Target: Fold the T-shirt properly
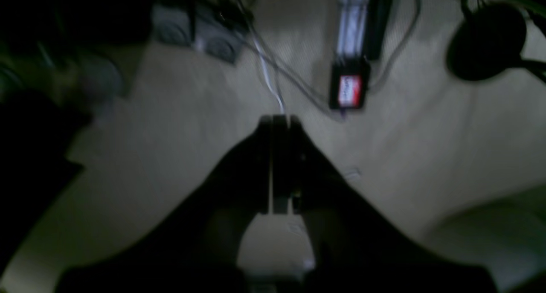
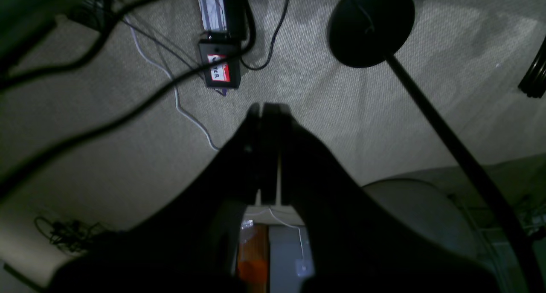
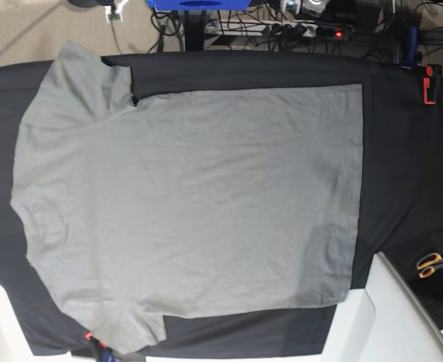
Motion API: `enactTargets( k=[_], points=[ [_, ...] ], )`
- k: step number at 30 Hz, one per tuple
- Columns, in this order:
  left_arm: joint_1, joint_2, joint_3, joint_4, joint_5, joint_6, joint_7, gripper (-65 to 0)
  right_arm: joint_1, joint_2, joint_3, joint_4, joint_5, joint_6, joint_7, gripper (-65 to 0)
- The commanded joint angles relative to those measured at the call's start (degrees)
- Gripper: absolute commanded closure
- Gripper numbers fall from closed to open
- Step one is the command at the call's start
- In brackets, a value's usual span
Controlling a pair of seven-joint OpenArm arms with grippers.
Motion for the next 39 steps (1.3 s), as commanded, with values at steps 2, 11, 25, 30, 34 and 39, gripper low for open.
enactTargets(
  k=[2,11,25,30,34,39],
  points=[
    [5.66,-1.43,-0.06,4.32,-0.08,0.36,-1.95,0.0,-5.36,0.16,0.23,6.58,0.34,-0.23,-0.49,-0.6],
    [23.15,-6.97,-1.29,28.93,-7.11,0.45,-4.68,0.0,-25.76,2.18,1.20,43.32,0.43,-0.23,-10.69,-0.6],
    [45.66,-11.10,-21.42,79.66,-22.58,0.19,1.21,0.0,-38.15,1.83,13.77,88.42,8.87,10.50,-22.65,-1.5],
    [39.68,-10.93,-28.45,89.68,-25.84,-5.18,15.54,0.0,-32.53,2.10,23.88,90.00,27.86,27.82,-26.34,-4.4],
    [33.96,-11.01,-37.07,90.30,-38.32,-14.23,29.78,0.0,-27.69,2.10,31.00,89.83,34.01,38.28,-33.37,-29.1],
    [29.83,-6.53,-48.23,89.59,-44.74,-26.71,37.78,-7.1,-21.36,1.83,39.09,84.99,40.52,39.55,-38.47,-54.8]
  ],
)
